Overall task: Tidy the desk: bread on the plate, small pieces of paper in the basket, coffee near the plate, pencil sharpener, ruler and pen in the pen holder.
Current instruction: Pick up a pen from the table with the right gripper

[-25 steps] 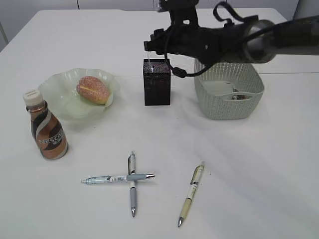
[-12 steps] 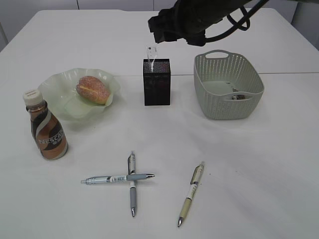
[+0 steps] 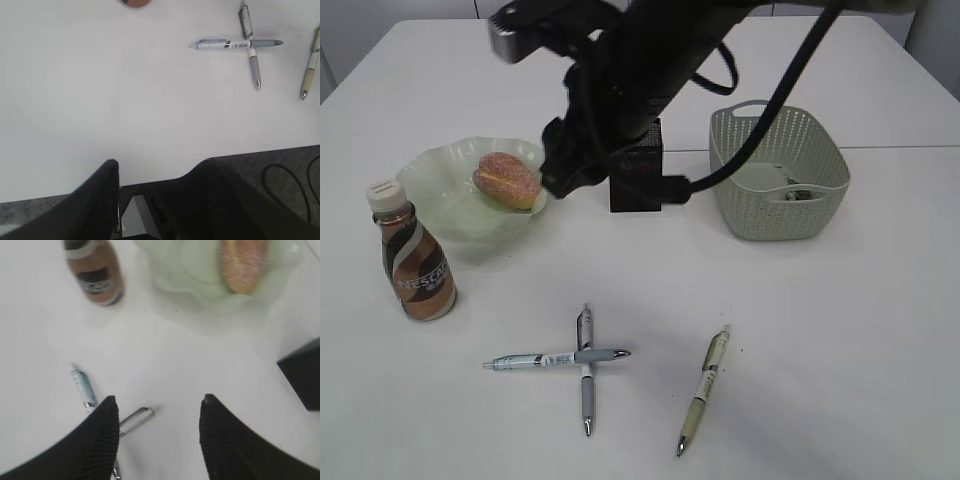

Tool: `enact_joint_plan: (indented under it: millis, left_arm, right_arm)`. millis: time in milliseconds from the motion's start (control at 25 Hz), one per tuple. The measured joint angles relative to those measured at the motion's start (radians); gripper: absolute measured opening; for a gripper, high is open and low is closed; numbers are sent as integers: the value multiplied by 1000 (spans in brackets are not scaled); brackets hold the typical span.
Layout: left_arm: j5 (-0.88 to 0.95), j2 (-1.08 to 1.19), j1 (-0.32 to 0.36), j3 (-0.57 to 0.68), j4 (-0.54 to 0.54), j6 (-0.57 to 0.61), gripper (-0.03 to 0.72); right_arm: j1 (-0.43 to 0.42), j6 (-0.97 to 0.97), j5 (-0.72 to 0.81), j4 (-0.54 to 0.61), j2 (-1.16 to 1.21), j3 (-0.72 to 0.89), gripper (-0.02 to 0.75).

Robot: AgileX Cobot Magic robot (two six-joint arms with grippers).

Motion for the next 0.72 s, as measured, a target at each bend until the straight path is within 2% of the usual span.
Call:
enact_joint_plan:
  millis: [160,280,720]
  left_arm:
    - [0,0,0,0,2,0,424]
    - [0,0,0,0,2,0,424]
    - [2,0,0,0,2,8,424]
  right_arm:
    - [89,-92,19,6,12,0,382]
    - [125,-114,21,6,44,0,382]
    - [154,-196,74,4,225,-2,382]
